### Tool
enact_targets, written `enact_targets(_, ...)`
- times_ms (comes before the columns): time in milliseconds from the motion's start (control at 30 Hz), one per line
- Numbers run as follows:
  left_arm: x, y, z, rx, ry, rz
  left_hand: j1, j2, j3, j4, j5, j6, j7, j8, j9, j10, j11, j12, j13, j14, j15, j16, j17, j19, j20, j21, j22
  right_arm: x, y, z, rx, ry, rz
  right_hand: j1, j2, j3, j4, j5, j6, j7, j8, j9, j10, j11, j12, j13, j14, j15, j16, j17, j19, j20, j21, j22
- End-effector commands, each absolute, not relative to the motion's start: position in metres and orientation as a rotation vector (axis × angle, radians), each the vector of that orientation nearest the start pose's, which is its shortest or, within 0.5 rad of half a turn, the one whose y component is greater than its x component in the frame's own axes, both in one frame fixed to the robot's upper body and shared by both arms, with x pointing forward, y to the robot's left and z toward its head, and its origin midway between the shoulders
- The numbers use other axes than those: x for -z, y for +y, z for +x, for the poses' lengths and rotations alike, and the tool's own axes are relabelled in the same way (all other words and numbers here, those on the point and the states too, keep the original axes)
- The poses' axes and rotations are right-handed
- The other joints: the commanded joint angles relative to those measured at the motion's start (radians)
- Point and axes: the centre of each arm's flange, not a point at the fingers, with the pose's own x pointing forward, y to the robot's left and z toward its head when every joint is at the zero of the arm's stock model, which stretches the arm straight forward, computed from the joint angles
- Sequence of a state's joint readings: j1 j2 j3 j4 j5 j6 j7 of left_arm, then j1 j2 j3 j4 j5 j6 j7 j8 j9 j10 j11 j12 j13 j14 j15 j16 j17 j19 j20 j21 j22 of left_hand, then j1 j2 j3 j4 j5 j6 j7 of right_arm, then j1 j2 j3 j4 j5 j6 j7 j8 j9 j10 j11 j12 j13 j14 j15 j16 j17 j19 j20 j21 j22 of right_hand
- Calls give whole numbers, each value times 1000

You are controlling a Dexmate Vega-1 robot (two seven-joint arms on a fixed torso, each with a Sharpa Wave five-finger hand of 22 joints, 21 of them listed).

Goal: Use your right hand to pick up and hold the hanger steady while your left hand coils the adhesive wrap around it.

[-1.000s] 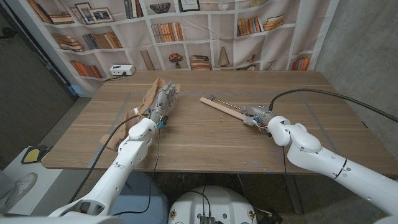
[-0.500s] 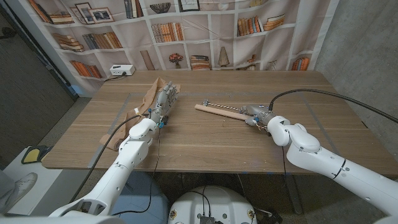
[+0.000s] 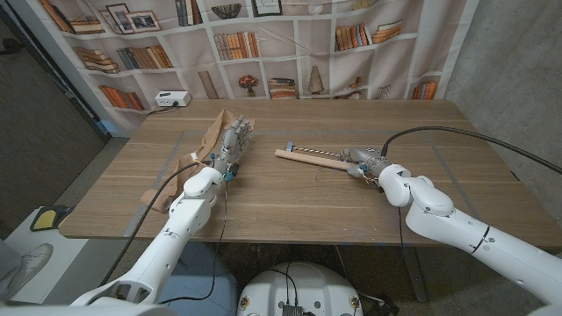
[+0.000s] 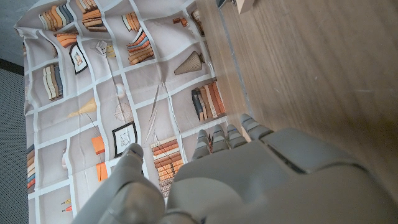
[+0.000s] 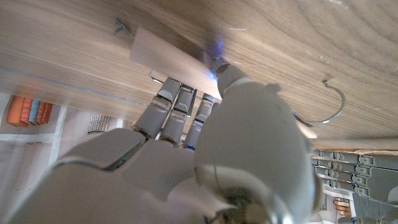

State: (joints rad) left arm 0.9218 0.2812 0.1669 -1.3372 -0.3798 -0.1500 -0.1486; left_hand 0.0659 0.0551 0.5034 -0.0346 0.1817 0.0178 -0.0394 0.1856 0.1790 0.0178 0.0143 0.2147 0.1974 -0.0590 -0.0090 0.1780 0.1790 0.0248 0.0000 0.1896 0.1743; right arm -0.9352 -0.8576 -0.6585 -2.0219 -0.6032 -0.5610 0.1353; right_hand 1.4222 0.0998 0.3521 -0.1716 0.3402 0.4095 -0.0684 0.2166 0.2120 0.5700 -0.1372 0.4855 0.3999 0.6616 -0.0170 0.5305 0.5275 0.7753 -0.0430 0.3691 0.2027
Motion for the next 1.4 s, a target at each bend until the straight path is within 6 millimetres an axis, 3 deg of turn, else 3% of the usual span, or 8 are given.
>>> enact_targets(33, 55, 251, 655, 242, -525, -20, -3, 9, 1, -3, 0, -1, 2, 3, 3, 4, 5, 5, 5, 1, 0, 8, 2, 0, 3, 6, 2, 58, -213, 566, -20, -348, -1422, 55, 30, -23, 4, 17, 89, -25, 27, 8, 55, -7, 37, 15, 129, -222, 64, 65, 61, -108, 50, 36)
enact_targets(167, 55, 252, 655, 241, -525, -20, -3, 9, 1, -3, 0, 0, 1, 3, 3, 3, 2, 5, 5, 0, 0, 8, 2, 1, 3, 6, 2, 58, -215, 567, -14, -351, -1384, 54, 25, -46, 9, 19, 171, -29, 46, 14, 101, -6, 61, 16, 154, -222, 57, 85, 70, -112, 93, 48)
enact_targets(300, 55, 252, 656, 242, -524, -21, -3, 9, 0, -3, 0, -2, 1, 2, 3, 4, 3, 5, 5, 1, 0, 8, 2, 1, 2, 6, 2, 57, -217, 568, -14, -341, -1348, 56, 30, -56, 12, 23, 247, -23, 63, 21, 143, 12, 86, 22, 178, -222, 40, 98, 78, -110, 136, 56)
enact_targets(467, 55, 251, 656, 243, -526, -22, -4, 9, 0, -3, 0, -1, 1, 2, 3, 4, 3, 5, 5, 1, 1, 8, 2, 2, 3, 7, 2, 56, -218, 567, -10, -336, -1319, 57, 30, -59, 11, 27, 266, -3, 62, 24, 166, 17, 103, 30, 201, -221, 33, 105, 83, -107, 159, 57)
enact_targets(900, 57, 251, 656, 242, -526, -23, -4, 9, 0, -3, 0, -2, 2, 2, 3, 5, 5, 6, 5, 3, 2, 8, 2, 3, 4, 7, 2, 51, -223, 564, -29, -338, -1194, 61, 26, -63, 8, 35, 284, 9, 58, 27, 181, 28, 122, 43, 219, -220, 22, 116, 84, -100, 186, 57)
enact_targets(1400, 55, 254, 656, 242, -531, -23, -4, 10, 0, -3, 0, -1, 1, 3, 3, 5, 6, 6, 5, 3, 3, 8, 2, 3, 5, 7, 2, 28, -231, 555, -29, -362, -1085, 66, 22, -65, 6, 40, 292, 20, 51, 29, 183, 33, 130, 49, 230, -220, 9, 126, 80, -98, 208, 57)
